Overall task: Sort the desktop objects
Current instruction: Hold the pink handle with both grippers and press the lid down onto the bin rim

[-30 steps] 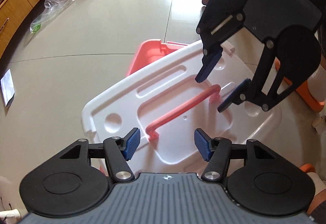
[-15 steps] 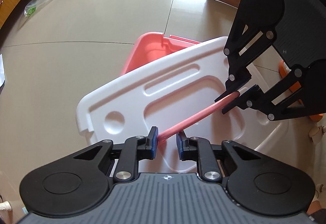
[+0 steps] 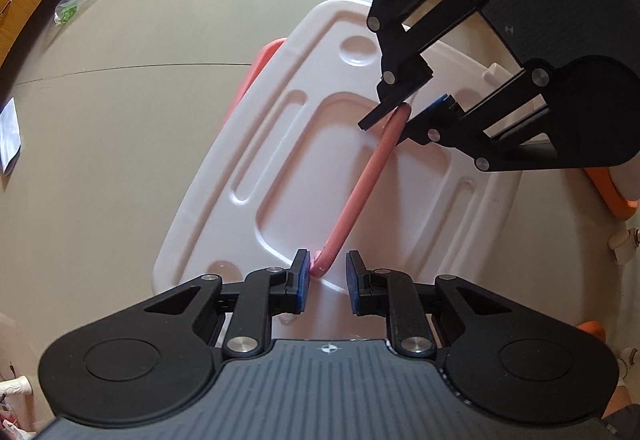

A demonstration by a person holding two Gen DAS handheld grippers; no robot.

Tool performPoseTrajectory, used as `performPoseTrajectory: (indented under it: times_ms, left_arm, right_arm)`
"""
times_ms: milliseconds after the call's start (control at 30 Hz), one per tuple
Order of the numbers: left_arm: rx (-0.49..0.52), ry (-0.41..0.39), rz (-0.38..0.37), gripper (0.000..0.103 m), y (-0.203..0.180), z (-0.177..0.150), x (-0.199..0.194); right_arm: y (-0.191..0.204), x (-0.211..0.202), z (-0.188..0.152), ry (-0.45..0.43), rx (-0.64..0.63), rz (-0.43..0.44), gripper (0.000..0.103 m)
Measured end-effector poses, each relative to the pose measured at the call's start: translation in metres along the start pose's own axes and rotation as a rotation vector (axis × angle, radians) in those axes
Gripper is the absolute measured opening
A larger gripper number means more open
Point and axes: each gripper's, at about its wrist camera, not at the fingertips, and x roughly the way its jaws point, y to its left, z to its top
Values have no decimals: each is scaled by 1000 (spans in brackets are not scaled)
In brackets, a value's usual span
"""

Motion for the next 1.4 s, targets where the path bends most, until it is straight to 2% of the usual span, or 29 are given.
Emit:
performPoseTrajectory:
  times_ms: [100,233,300,500,800,900,1133,1233,1300,1400]
  left_arm:
    - [-26,-3,8,20,0,-5,3]
    - [-52,2,-2,20,1,-9,6]
    - [-62,6,-39,20,1,-11,8]
    - [-100,37,7,20,0,-14,27]
    - [-140,21,49,20,12,-14,39]
    - [-134,16,64,20,12,-14,44]
    - [-123,-53,84,21,18,-17,52]
    - [-127,-89,82,21,25,-21,54]
    - [-136,-102,77,21,24,-5,57]
    - [-164,-102,60,21,32,-15,45]
  right_arm:
    - [-1,5,0,8,-20,-17,9]
    - [-11,17,-10,22,23,17,10]
    - [-23,18,-15,13,75,43,11]
    - [-66,19,-40,-19,275,143,13]
    - [-94,22,-66,-48,498,243,12]
    - [-95,21,-67,-49,512,249,12]
    - [-87,20,-60,-43,414,202,11]
    - [-87,19,-59,-35,399,195,11]
    - [-88,19,-59,-31,402,196,11]
    - [-89,16,-59,-24,393,193,11]
